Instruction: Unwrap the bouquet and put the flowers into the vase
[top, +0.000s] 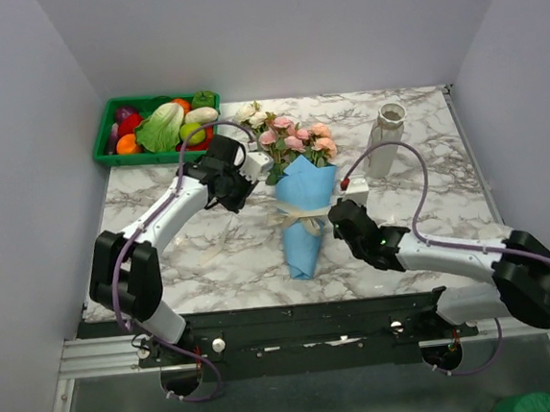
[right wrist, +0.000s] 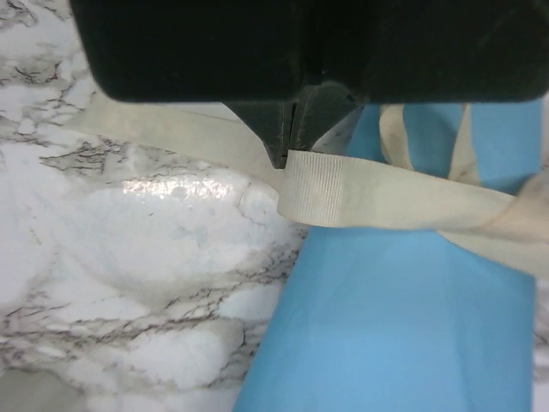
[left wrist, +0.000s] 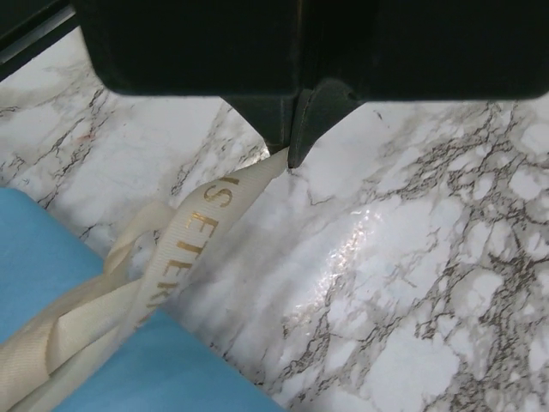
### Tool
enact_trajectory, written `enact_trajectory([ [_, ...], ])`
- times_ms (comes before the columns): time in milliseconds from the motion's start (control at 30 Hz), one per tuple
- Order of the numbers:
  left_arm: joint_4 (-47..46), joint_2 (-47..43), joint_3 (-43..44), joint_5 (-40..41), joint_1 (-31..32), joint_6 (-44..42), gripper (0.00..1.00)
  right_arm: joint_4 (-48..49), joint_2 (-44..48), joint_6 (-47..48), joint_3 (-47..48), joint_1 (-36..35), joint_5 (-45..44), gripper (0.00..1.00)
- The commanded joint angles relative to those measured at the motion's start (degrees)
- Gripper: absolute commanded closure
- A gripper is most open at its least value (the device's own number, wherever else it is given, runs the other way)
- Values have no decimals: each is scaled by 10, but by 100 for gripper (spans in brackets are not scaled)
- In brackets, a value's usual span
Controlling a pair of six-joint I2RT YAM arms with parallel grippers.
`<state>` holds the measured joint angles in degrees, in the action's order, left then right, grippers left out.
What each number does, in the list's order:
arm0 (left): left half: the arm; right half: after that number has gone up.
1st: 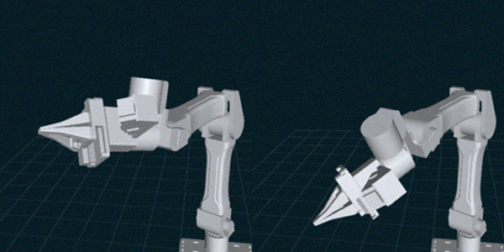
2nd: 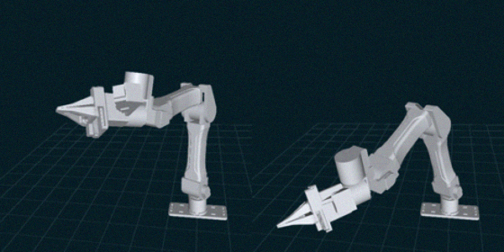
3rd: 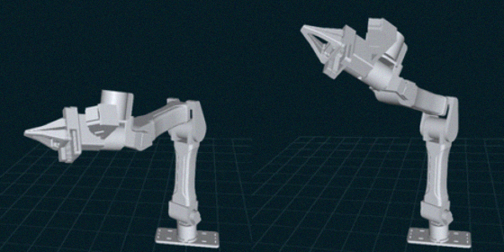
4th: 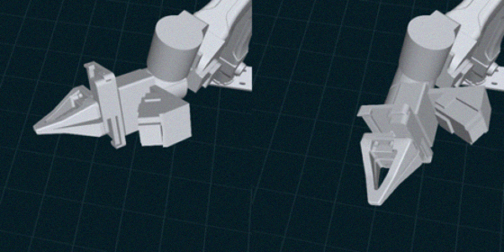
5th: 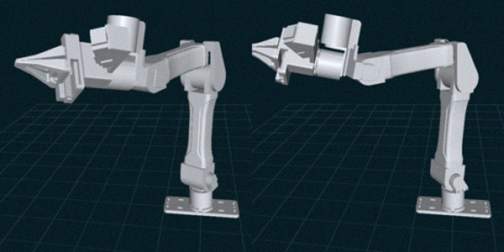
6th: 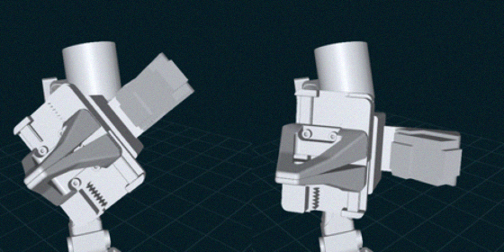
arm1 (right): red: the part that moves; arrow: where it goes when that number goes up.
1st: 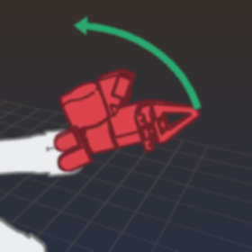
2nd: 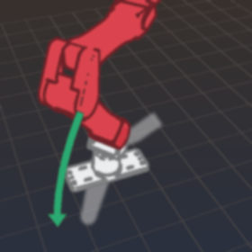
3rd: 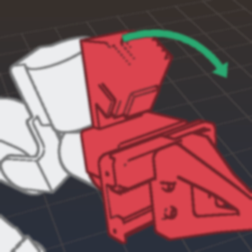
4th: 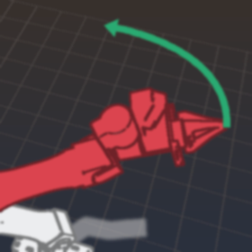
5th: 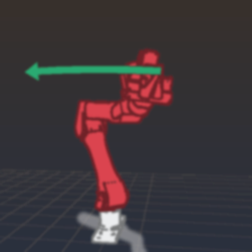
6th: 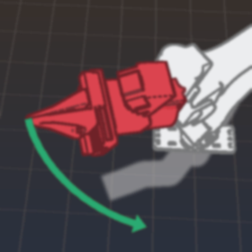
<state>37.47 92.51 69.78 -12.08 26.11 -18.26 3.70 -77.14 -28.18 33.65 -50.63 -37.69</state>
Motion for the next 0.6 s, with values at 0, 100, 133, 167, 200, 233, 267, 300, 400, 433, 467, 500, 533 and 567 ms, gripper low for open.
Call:
enact_trajectory([
  [0,44,-68,40,-16,-47,18,100,-73,95,-37,0,-3,-77,99],
  [100,66,-114,48,-18,-95,16,100,-121,155,-52,12,-1,-119,99],
  [133,71,-134,46,-12,-109,11,100,-135,168,-56,17,3,-137,99],
  [167,85,-145,45,-7,-133,3,100,-163,182,-63,20,8,-143,99],
  [200,91,-156,44,-3,-148,-4,100,-178,206,-77,23,28,-146,99],
  [233,96,-175,37,4,-165,-11,100,-192,220,-85,32,43,-143,99],
  [267,103,-185,31,7,-182,-16,100,-224,232,-94,35,61,-138,99],
  [300,105,-193,26,12,-222,-31,100,-236,242,-106,39,103,-131,99],
  [400,111,-208,8,30,-312,-57,100,-261,287,-101,48,173,-114,99],
  [433,113,-207,6,34,-338,-62,100,-268,299,-101,51,185,-125,99],
  [467,114,-204,7,38,-358,-64,100,-285,303,-101,62,195,-129,99],
  [500,114,-201,8,39,-377,-66,100,-296,304,-111,69,213,-136,99],
  [533,116,-195,13,34,-415,-69,100,-310,305,-120,77,221,-146,99],
  [567,117,-192,15,31,-429,-69,100,-330,300,-123,90,231,-145,99],
])
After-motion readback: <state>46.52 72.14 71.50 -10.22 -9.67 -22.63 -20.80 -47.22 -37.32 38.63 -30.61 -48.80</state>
